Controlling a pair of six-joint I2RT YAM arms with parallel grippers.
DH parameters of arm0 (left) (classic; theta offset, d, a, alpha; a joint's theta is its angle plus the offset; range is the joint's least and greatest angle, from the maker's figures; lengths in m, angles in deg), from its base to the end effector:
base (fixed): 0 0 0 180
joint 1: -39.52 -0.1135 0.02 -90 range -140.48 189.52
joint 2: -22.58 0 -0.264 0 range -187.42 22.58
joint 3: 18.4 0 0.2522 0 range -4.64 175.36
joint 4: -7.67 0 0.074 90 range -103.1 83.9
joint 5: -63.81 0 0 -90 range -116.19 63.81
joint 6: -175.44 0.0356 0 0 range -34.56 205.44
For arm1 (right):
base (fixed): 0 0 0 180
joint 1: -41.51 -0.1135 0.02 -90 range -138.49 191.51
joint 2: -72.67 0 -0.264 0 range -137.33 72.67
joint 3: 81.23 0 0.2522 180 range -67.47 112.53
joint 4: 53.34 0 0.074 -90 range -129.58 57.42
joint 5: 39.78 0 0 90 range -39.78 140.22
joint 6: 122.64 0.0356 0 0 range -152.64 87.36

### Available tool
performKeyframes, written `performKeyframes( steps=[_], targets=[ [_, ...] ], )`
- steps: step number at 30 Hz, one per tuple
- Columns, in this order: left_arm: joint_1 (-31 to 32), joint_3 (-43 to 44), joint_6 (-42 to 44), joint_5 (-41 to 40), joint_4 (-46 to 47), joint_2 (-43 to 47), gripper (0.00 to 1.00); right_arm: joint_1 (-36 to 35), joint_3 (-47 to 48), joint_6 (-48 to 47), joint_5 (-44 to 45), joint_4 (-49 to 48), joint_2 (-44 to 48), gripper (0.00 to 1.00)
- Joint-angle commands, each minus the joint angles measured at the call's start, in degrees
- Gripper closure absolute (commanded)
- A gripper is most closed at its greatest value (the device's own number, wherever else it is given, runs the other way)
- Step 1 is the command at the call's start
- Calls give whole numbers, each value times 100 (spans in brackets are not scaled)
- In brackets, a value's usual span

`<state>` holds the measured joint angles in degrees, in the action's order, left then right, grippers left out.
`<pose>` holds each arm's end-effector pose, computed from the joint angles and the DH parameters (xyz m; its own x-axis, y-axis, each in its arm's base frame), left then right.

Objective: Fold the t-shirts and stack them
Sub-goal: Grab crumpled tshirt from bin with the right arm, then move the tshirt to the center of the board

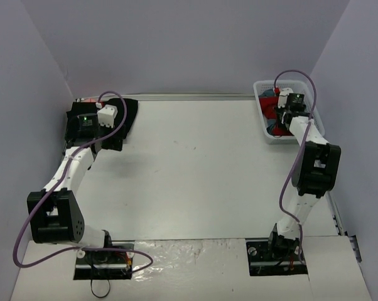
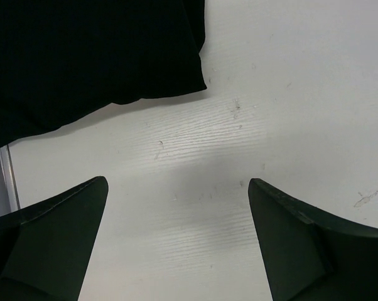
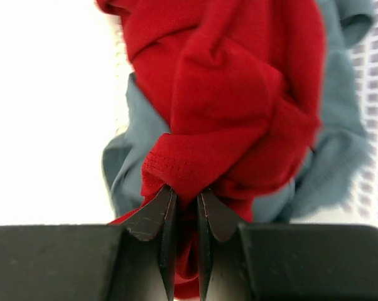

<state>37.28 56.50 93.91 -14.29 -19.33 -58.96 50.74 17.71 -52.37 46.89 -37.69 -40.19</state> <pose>0.3223 0.0053 0.2852 -0.5279 0.1236 -0.8403 0.2134 0.9769 0.0096 0.4570 -0.0722 0.2420 -0.4957 -0.2609 -0.8284 -0.0607 0.9619 -0.2666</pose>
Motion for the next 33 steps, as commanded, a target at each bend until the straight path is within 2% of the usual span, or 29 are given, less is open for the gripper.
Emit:
performKeyframes(
  steps=[1, 8, 14, 18, 21, 23, 33],
  targets=[
    [31, 249, -91, 190, -127, 164, 6, -80, -55, 65, 96, 478, 958, 100],
    [57, 275, -91, 225, -171, 191, 6, -203, 85, 30, 184, 927, 1986, 100],
    [101, 284, -82, 207, -144, 217, 6, -430, 823, 30, 140, 1445, 2365, 100],
    [145, 284, -56, 146, -118, 243, 6, -940, 1701, 22, 289, 1814, 2365, 100],
    [154, 293, -38, 137, -127, 252, 5, -1650, 2483, -49, 772, 2052, 2207, 100],
    [163, 310, -30, 146, -170, 217, 6, -1863, 3027, -75, 1044, 2166, 2006, 100],
    [163, 354, 32, 137, -258, 147, 6, -2636, 4155, -400, 1696, 2184, 1407, 100]
  ],
)
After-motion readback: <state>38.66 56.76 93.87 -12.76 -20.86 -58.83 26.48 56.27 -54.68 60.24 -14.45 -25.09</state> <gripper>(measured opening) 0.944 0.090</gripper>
